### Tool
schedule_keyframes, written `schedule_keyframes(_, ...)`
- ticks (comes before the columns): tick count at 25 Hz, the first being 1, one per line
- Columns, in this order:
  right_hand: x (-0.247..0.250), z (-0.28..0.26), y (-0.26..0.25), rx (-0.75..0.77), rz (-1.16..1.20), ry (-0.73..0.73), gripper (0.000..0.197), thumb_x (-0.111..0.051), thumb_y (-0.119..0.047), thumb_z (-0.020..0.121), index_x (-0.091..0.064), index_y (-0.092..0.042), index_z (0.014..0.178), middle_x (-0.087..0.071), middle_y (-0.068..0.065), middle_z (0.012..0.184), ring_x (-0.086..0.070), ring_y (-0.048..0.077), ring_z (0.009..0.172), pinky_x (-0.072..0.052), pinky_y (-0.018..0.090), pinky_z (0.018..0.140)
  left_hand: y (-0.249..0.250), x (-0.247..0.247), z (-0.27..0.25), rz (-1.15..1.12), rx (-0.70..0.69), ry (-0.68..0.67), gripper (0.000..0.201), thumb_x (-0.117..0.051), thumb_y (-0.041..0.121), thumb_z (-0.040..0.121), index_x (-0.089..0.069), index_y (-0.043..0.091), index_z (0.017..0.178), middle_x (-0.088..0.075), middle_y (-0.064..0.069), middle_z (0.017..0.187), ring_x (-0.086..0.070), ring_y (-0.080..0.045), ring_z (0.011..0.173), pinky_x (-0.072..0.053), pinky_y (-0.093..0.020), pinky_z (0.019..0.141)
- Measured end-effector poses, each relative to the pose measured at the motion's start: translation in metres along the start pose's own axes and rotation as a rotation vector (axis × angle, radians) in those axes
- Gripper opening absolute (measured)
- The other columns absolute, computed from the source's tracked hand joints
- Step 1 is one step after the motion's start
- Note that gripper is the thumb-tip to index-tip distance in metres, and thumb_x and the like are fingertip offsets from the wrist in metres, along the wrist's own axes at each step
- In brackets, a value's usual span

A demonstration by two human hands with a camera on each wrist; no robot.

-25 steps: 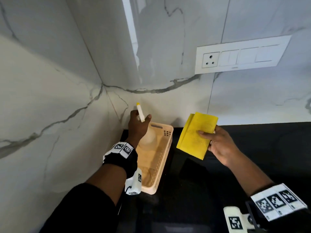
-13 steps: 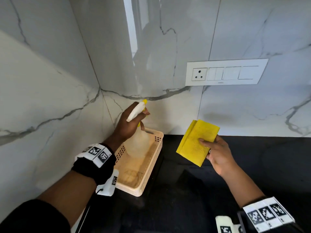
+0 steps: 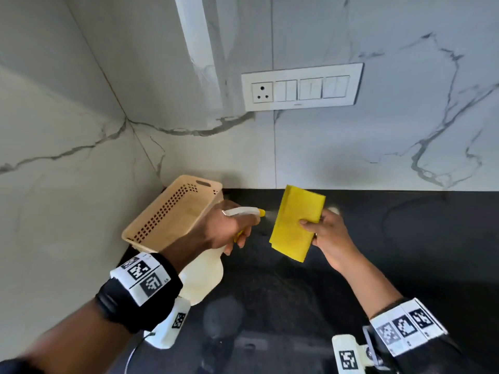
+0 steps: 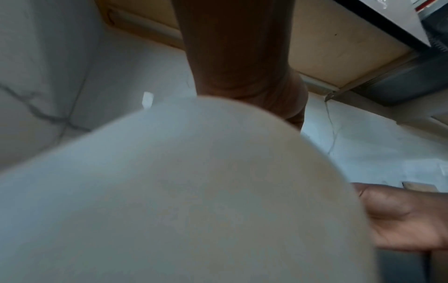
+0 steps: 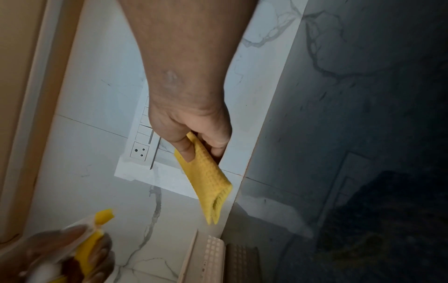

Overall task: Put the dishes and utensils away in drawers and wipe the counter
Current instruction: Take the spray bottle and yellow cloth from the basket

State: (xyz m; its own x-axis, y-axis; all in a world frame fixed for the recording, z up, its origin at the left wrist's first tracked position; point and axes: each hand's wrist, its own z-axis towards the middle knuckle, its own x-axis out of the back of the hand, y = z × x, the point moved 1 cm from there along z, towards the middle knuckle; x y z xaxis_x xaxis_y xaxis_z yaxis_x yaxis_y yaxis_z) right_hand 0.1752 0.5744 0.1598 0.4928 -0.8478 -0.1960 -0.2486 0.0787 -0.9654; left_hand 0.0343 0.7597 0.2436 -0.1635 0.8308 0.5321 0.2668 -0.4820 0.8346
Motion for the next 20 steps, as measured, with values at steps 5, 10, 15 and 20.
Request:
schedule_keyframes(5,0.03,-0.009,-0.006,-0.041,0.01,-0.089,0.027,-0.058,0.005,0.091,-0.062,-0.018,0.105,-0.07,0.001,0.105,-0.066,0.018,0.1,-0.055,0.037,0.08,0.024,-0.048,0.002,-0.08,-0.019,0.017,0.045,-0.058,0.03,0.097,-0.066,-0.003,0.068,-0.068,-0.019,0.067,-0.044,-0.024,0.032,-0.039,-0.029,0.037)
schedule_keyframes(10,0.03,-0.002,-0.009,-0.081,0.01,-0.122,0.03,-0.057,0.007,0.091,-0.062,-0.018,0.107,-0.07,0.001,0.106,-0.065,0.017,0.099,-0.054,0.039,0.083,0.036,-0.037,0.005,-0.14,-0.033,0.208,0.043,-0.061,0.031,0.095,-0.063,-0.002,0.067,-0.063,-0.018,0.062,-0.045,-0.02,0.033,-0.037,-0.025,0.036)
schedule_keyframes(15,0.01,0.024,-0.015,-0.078,0.022,-0.131,0.028,-0.059,0.005,0.09,-0.063,-0.017,0.107,-0.07,0.004,0.108,-0.066,0.02,0.1,-0.054,0.042,0.085,0.017,0.021,0.015,-0.236,-0.14,0.429,0.035,-0.058,0.026,0.097,-0.068,-0.005,0.086,-0.07,-0.019,0.08,-0.053,-0.03,0.046,-0.038,-0.025,0.037)
schedule_keyframes(20,-0.069,0.082,-0.034,-0.127,0.167,-0.169,0.039,-0.068,-0.002,0.084,-0.061,-0.013,0.121,-0.07,0.009,0.115,-0.065,0.029,0.107,-0.053,0.043,0.084,-0.017,0.093,0.049,-0.366,-0.1,0.878,0.032,-0.065,0.028,0.092,-0.068,-0.003,0.084,-0.067,-0.014,0.075,-0.051,-0.021,0.043,-0.039,-0.024,0.038)
